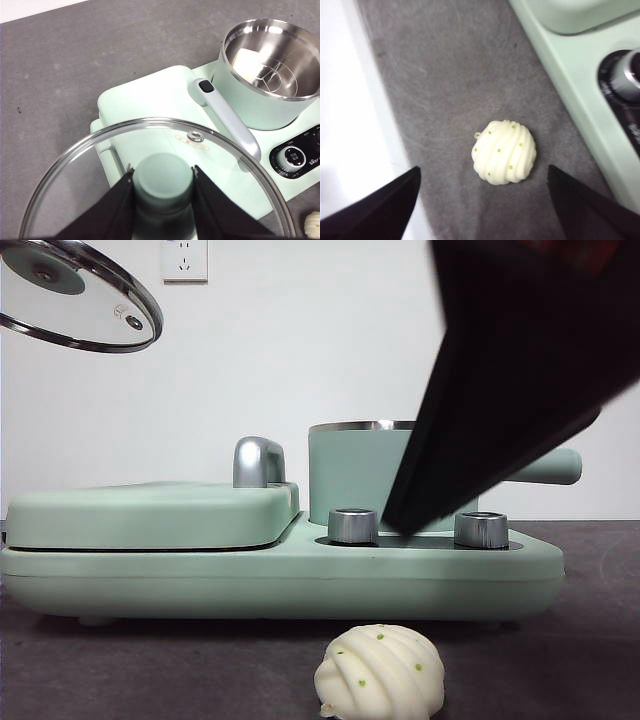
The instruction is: Put the buns in a small steamer
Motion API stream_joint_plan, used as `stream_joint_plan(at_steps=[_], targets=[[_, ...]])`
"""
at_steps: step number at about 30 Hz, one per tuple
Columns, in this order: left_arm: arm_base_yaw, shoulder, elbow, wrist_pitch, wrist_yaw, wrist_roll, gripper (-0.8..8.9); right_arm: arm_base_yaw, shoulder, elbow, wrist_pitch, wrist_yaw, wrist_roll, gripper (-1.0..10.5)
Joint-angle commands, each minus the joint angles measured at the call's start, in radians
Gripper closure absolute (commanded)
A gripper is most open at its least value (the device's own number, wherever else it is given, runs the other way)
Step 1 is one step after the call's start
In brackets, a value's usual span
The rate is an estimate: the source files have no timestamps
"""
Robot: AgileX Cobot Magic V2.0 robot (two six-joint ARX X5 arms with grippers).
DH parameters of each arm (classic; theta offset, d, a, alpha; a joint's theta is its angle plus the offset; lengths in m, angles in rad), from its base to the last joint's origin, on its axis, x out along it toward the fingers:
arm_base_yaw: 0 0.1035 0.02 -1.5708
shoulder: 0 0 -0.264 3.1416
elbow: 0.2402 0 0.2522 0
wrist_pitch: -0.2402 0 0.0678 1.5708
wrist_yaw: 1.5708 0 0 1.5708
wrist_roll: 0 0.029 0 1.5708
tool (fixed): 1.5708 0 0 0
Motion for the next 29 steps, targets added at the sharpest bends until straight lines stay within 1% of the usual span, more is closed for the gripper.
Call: stream_joint_plan(at_steps=[1, 4, 9, 16, 18, 20, 23, 26, 29], targets=[[-0.003, -0.002, 0.015, 0.024, 0.001, 0.007, 8.03, 0.032, 0.069, 0.006, 0.042, 0.014, -0.010, 5.2], [-0.003, -0.002, 0.015, 0.022, 0.001, 0.007, 8.03, 0.037, 0.130, 0.006, 0.080, 0.022, -0.009, 5.2], [-0.003, -0.002, 0.015, 0.021, 0.001, 0.007, 8.03, 0.034, 0.215, 0.006, 0.133, 0.091, -0.010, 5.2], [-0.003, -0.002, 0.015, 0.021, 0.001, 0.007, 8.03, 0.031, 0.306, 0.006, 0.181, 0.087, -0.006, 5.2], [-0.003, -0.002, 0.015, 0.021, 0.001, 0.007, 8.03, 0.031, 0.329, 0.006, 0.186, 0.087, 0.011, 5.2], [-0.003, -0.002, 0.015, 0.020, 0.001, 0.007, 8.03, 0.029, 0.345, 0.006, 0.188, 0.088, 0.023, 5.5], [-0.003, -0.002, 0.015, 0.020, 0.001, 0.007, 8.03, 0.027, 0.348, 0.007, 0.185, 0.082, 0.068, 6.6], [-0.003, -0.002, 0.015, 0.020, 0.001, 0.007, 8.03, 0.026, 0.288, 0.025, 0.111, 0.053, 0.117, 6.6], [-0.003, -0.002, 0.015, 0.020, 0.001, 0.007, 8.03, 0.018, 0.165, 0.081, -0.049, 0.060, 0.158, 6.6]])
